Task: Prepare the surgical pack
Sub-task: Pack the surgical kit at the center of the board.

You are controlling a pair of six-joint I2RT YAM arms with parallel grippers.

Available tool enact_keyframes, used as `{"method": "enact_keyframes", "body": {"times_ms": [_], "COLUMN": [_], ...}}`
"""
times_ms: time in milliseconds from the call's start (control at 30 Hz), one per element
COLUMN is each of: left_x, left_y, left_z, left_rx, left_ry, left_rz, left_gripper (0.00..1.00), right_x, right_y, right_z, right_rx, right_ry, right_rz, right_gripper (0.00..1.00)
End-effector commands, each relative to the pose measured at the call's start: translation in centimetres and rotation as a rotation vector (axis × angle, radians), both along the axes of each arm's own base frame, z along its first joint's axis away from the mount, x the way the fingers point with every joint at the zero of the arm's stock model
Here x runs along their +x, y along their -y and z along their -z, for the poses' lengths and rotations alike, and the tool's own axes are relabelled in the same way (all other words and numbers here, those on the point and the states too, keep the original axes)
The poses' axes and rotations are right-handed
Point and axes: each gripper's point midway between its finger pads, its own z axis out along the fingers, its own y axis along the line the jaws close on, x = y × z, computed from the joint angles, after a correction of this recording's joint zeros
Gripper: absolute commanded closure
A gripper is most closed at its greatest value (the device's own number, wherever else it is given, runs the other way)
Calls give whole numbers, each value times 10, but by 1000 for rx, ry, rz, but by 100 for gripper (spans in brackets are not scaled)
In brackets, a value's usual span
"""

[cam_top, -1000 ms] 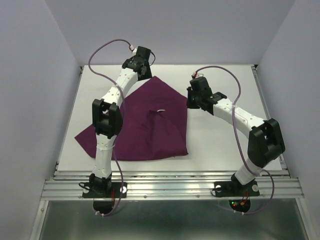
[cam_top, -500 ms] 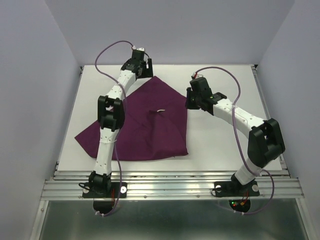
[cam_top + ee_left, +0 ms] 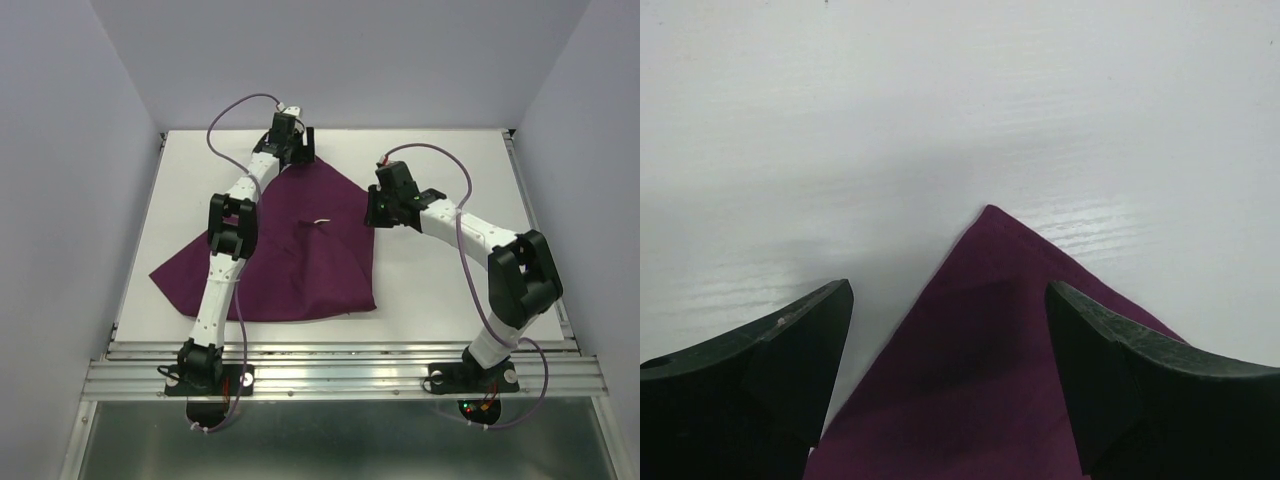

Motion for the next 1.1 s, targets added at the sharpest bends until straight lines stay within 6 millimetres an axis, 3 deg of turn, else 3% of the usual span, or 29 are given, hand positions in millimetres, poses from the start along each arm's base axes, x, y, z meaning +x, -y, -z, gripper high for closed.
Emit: {"method": "enact_keyframes", "body": {"times_ms": [0,267,600,767,800,833,967,1000,1067], "left_x": [15,-2,-22,-26,-25,-26,-31,-33,-39], "left_y": [10,19,42,43,43,42,45,46,48], "left_z": [-41,-4,5,5,-3,-6,-37,-61,-72], "left_rx": [-72,-2,29,28,27,27,5,-11,-29], "left_ry": [99,10,-32,-45,-34,-30,5,38,45], "left_rz": [20,32,102,110,112,113,135,144,157], "left_gripper": [11,20,42,80,98,100,100,100,100], "right_x": [5,6,8,12,15,16,31,36,48], "right_y": [-9,-9,-9,-1,3,3,17,23,22], "right_z": [-9,-9,-6,-4,-4,-5,0,2,-2], "right_rx": [44,42,39,1,-2,1,0,0,10], "right_ry": [30,29,26,32,31,33,23,18,24], "right_rz": [-8,-7,-2,38,49,49,86,102,105], "right_gripper": [74,74,74,74,74,75,80,81,87]}}
